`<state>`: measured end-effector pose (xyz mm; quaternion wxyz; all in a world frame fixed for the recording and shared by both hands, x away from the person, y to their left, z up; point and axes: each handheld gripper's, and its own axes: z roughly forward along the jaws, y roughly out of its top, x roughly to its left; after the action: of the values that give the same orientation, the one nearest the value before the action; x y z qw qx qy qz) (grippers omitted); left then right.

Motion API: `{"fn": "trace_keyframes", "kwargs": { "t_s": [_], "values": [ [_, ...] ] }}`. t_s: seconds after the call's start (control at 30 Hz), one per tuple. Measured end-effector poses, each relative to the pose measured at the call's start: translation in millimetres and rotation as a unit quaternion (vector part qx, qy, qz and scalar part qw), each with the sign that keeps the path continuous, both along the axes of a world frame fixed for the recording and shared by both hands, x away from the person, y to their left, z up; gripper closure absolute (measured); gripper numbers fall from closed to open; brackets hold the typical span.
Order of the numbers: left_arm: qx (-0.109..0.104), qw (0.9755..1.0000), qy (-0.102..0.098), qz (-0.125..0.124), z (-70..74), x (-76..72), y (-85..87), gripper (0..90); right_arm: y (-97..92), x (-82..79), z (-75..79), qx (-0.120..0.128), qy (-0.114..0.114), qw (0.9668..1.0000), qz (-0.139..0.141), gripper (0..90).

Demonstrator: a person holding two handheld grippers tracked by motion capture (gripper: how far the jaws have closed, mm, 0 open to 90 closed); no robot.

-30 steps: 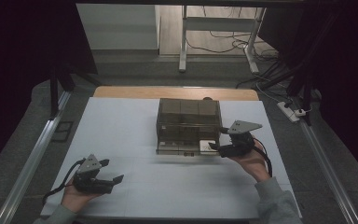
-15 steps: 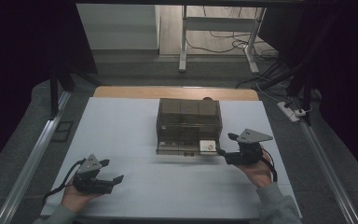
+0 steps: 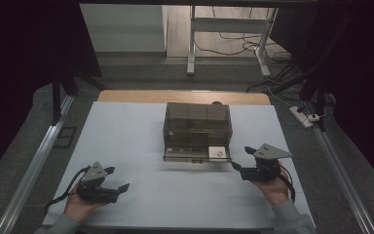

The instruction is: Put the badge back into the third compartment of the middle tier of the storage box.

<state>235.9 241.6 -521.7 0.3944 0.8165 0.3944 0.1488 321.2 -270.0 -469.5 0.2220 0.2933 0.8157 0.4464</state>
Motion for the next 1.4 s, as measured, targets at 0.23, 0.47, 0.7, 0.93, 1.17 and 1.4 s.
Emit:
{"fn": "trace_keyframes", "kwargs": {
  "t_s": [0.23, 0.47, 0.7, 0.93, 1.17, 1.4],
  "values": [
    [0.001, 1.0, 0.001, 0.002, -0.5, 0.8, -0.6, 14.6, -17.0, -10.2, -9.3, 0.003, 0.004, 0.9999, -0.016, 24.0],
    [0.002, 1.0, 0.002, 0.004, -0.3, 1.5, 0.1, 14.6, -30.5, -19.0, -17.6, 0.005, 0.011, 0.9996, -0.026, 23.9],
    [0.005, 1.0, 0.002, 0.007, -0.4, 2.0, 0.5, 14.6, -36.9, -23.9, -23.7, -0.013, 0.013, 0.9996, -0.02, 23.7],
    [0.005, 1.0, 0.001, 0.008, -0.2, 1.8, 0.7, 14.6, -36.8, -22.9, -27.3, -0.016, 0.02, 0.9996, -0.015, 23.6],
    [0.005, 0.9999, 0.001, 0.009, -0.1, 1.8, 0.9, 14.6, -34.8, -23.3, -28.0, -0.018, 0.02, 0.9996, -0.01, 23.6],
    [0.006, 0.9999, 0.001, 0.009, -0.2, 2.1, 0.9, 14.6, -34.8, -23.4, -27.9, -0.019, 0.02, 0.9996, -0.011, 23.6]
  ]
}}
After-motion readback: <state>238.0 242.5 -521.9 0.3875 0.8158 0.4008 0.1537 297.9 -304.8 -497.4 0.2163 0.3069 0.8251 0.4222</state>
